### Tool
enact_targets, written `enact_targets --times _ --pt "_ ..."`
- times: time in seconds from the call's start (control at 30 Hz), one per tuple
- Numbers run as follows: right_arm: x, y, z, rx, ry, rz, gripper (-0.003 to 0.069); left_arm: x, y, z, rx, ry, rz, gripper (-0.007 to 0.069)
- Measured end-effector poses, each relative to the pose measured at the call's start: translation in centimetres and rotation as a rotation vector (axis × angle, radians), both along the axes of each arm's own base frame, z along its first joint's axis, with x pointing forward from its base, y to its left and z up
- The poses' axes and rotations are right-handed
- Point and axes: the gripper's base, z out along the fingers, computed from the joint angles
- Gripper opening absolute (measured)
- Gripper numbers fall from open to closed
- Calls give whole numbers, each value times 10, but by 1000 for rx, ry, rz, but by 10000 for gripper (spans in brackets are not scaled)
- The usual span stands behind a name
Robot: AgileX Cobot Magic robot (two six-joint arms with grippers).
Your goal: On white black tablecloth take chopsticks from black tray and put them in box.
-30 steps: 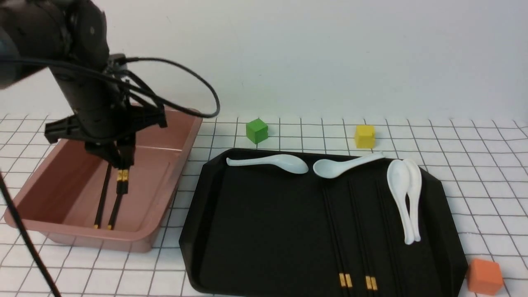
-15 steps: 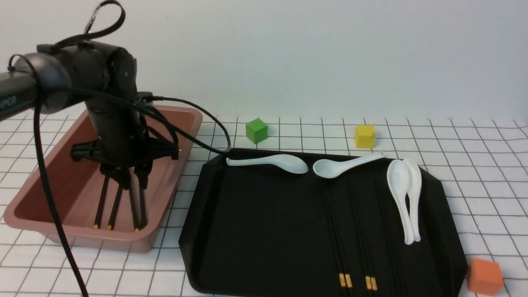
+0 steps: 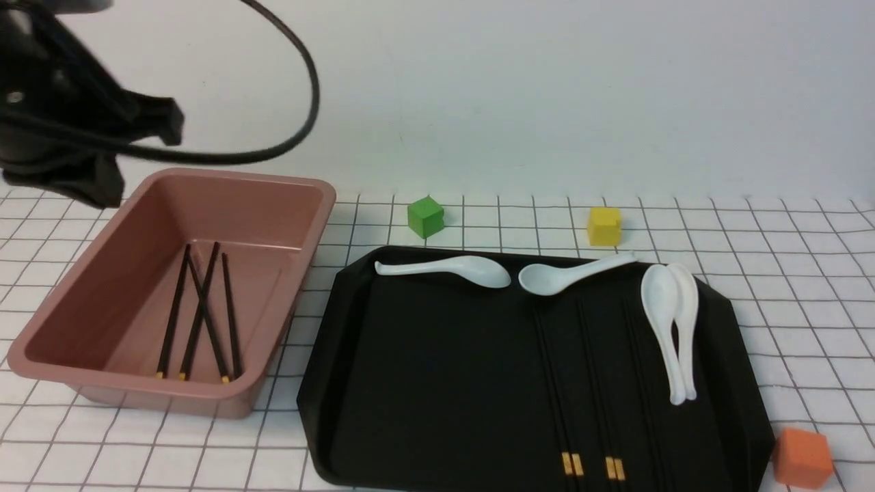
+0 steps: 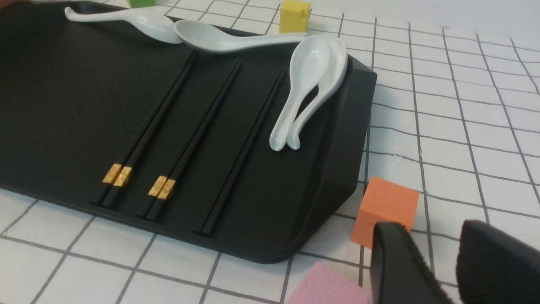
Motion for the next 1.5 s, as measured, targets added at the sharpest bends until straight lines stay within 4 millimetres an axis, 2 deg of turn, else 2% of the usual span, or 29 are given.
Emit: enact_targets --times 0.13,0.3,0.33,0.4,0.43,0.6,0.8,1.5 --pt "0 0 0 0 0 0 240 -61 9 -3 -67 -108 -20 -13" --pt "0 0 0 0 0 0 240 -141 19 -32 -212 -343 -52 -13" --pt "0 0 0 0 0 0 240 -149 20 -41 -237 -373 -54 -13" --pt "0 0 0 0 0 0 240 -173 22 -57 -308 -474 -60 -13" --pt "0 0 0 0 0 0 240 -190 24 -72 -360 -535 -63 -13" --pt "0 0 0 0 0 0 240 -224 28 -107 -503 -723 -71 -13" --pt "0 0 0 0 0 0 240 -225 28 -124 -525 -762 -62 -13" --pt "0 0 0 0 0 0 240 -220 28 -124 -529 -765 -53 -13"
